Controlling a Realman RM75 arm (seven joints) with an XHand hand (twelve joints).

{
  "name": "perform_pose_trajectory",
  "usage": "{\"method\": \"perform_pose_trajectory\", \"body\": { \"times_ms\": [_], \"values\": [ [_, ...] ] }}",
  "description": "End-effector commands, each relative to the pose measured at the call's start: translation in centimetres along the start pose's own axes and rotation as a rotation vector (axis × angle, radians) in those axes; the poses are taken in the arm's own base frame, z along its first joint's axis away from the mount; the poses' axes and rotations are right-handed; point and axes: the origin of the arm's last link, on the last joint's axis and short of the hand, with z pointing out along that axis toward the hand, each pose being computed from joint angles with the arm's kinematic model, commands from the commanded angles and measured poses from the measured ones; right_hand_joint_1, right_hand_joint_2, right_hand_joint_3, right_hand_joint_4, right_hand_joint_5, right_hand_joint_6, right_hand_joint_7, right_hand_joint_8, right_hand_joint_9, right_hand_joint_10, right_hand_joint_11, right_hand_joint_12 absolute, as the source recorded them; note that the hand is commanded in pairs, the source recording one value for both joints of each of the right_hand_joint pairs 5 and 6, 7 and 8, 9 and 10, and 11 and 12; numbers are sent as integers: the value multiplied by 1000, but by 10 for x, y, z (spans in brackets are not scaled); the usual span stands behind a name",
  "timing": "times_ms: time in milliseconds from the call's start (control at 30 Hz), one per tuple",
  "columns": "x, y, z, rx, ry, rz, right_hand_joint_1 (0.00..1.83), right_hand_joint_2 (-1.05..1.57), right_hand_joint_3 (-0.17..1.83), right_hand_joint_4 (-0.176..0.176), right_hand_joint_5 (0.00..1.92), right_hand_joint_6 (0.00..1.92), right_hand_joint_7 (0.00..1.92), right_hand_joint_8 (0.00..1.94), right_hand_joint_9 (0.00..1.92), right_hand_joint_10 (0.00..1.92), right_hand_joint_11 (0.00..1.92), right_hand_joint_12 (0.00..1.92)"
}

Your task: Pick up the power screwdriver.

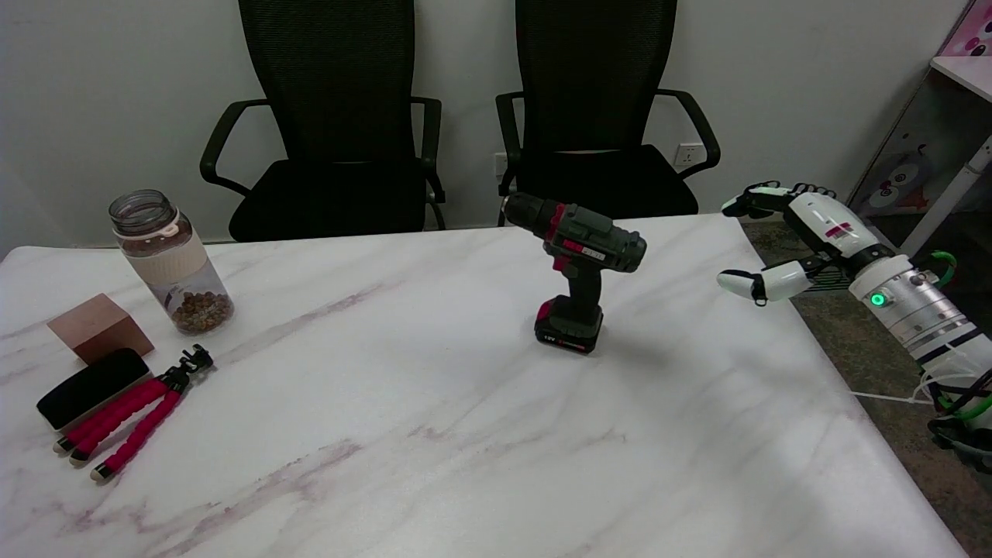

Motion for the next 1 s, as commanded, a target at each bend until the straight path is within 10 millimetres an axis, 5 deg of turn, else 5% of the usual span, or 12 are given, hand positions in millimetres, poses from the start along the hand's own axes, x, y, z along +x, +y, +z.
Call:
{"method": "perform_pose_trajectory", "body": {
  "times_ms": [33, 233, 467, 1000],
  "values": [
    [-3, -4, 18, -4, -93, -83, 927, 364, 777, -176, 609, 609, 609, 609, 452, 452, 534, 534],
    [0, -5, 14, -16, -46, -21, 922, 376, 816, -176, 621, 621, 621, 621, 442, 442, 524, 524],
    [9, 14, -4, -115, 63, 336, 911, 265, 944, -176, 597, 597, 597, 597, 427, 427, 491, 491],
    [-19, 6, -36, -93, 31, 912, 883, 148, 874, -154, 366, 366, 366, 366, 403, 403, 485, 485]
  ]
}}
